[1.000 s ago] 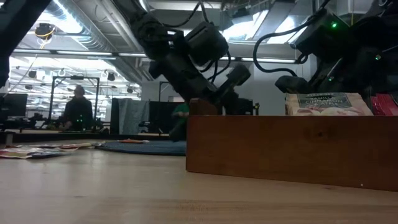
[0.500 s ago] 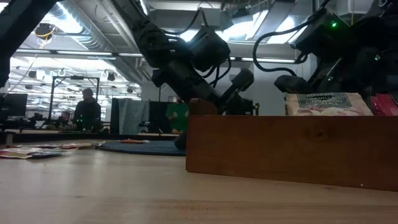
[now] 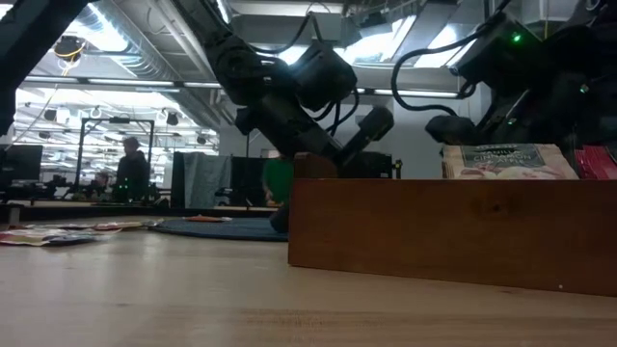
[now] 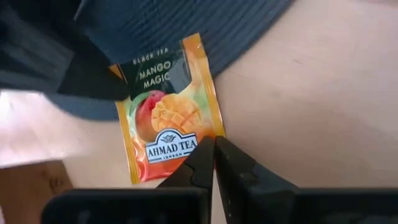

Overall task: Pick & Place Tea
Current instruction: Put the yellow tea bag into the left section of the wooden organizer

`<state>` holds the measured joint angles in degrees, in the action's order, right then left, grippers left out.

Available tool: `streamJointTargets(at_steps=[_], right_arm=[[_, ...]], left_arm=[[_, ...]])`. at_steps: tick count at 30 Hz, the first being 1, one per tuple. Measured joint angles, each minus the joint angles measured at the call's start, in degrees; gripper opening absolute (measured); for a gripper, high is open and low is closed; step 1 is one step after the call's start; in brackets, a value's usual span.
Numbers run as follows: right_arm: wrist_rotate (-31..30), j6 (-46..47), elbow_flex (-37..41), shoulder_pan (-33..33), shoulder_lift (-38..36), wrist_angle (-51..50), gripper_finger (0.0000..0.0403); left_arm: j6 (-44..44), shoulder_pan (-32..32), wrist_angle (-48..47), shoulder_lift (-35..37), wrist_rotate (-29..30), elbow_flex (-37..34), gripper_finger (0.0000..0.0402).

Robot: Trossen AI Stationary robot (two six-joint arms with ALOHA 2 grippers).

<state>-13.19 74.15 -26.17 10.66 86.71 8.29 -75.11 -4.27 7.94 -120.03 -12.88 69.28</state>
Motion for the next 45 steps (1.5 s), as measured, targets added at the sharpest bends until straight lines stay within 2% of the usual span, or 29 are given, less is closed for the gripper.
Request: streamJointTargets(at_steps=[4,9,19,23,27,30,34,38,45], right_arm=[[6.12,-1.67,-0.15,0.0,-0.13,-0.54,0.0022],[12.91,-4.37,-0.12,-0.04,-0.58,-0.21,0.0022],[24.84,-10.49,-0.02,0.04,-5.92,-0.72,0.0023],[25.12,-11.56,-0.03,0.02,-6.66,-2.03,0.0023],[25.12,-11.76,-0.02,0.0,-6.66,-4.59,0.0023],[25.16,-11.89,-0.02,0.0,-6.66,-6.48,0.0023],[25.35,-11.77,-0.02,0.0,-6.66,-7.67,0.0023],[25.33,-11.34,-0.02,0.0,-6.66,-7.6,0.0023],[25.31,-10.03,-0.02,0.0,-6.66,-7.58,0.0023]], left_arm=[[3.57,0.0,-0.33,1.21,-2.35,-0.09,0.0003],[9.31,0.17,-2.09,5.04,-2.13,-0.04,0.0002],[25.69,0.21,-19.05,17.65,-3.35,-0.04,0.0002],[36.83,1.25,-19.4,22.28,-6.27,-0.03,0.0002],[54.05,3.94,-18.96,25.55,-8.64,0.0,0.0002],[65.96,6.52,-18.76,26.1,-9.11,0.0,0.0002],[75.92,9.27,-17.84,25.58,-8.9,0.0,0.0002],[79.76,10.78,-15.29,23.44,-7.59,-0.04,0.0003],[78.03,10.95,-15.59,20.39,-5.65,-0.04,0.0002]])
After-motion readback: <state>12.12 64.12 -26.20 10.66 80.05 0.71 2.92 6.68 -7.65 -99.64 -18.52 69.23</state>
